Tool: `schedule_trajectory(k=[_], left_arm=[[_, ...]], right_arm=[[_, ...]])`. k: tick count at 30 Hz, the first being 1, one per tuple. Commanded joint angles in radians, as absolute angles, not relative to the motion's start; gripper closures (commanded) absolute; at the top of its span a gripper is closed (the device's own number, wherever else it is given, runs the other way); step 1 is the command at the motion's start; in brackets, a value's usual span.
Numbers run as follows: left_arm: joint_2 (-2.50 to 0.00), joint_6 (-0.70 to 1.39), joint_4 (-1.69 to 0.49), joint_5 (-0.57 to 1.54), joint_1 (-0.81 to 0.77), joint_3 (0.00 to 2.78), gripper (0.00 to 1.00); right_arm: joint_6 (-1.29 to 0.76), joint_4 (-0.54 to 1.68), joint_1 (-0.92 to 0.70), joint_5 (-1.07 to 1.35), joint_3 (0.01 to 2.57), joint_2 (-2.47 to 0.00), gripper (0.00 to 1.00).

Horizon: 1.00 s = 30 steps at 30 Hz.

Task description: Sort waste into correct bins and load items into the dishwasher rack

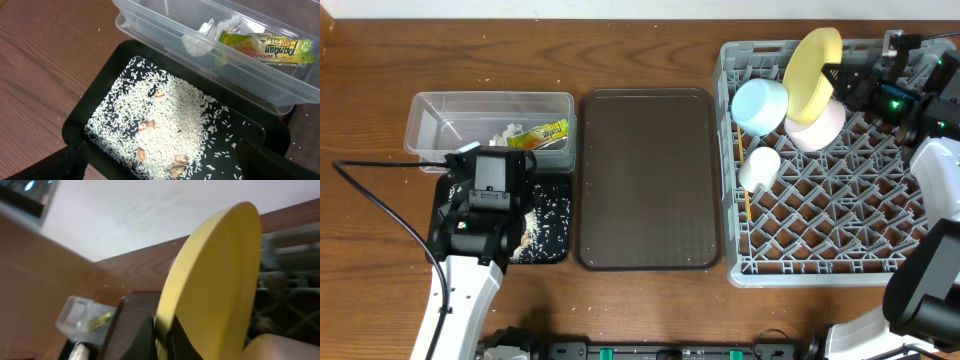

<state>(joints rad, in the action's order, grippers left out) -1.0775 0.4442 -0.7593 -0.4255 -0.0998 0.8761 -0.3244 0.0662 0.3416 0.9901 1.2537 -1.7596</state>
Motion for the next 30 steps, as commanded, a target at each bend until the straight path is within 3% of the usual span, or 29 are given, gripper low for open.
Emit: schedule_trajectory(k=[1, 9, 11, 12, 14, 21, 30], left_arm=[[-1.077, 0.442, -0.762, -0.442, -0.095, 0.892, 0.04], [-1.077, 0.442, -0.762, -0.442, -0.095, 0.892, 0.04], [-1.077, 0.442, -0.762, -0.442, -0.095, 0.892, 0.04], [-1.077, 0.442, -0.762, -0.442, -0.095, 0.892, 0.04], [-1.077, 0.442, -0.762, -0.442, -0.095, 0.892, 0.04], [-1.077, 0.442, -0.762, -0.442, -0.095, 0.892, 0.04], [-1.077, 0.442, -0.762, -0.442, -0.095, 0.892, 0.04]], right_arm=[[-0.240, 0.072, 0.342, 0.782, 1.254, -1.761, 0.96], [-0.199, 0.100, 0.340, 0.701, 1.254, -1.764, 0.80], [-0.175, 0.113, 0.338, 0.677, 1.254, -1.764, 0.70], [-0.155, 0.117, 0.338, 0.677, 1.254, -1.764, 0.57], [-0.135, 0.120, 0.339, 0.677, 1.254, -1.764, 0.45], [-0.136, 0.138, 0.355, 0.672, 1.256, -1.748, 0.50], [-0.098, 0.431, 0.353, 0.521, 1.256, -1.659, 0.38]])
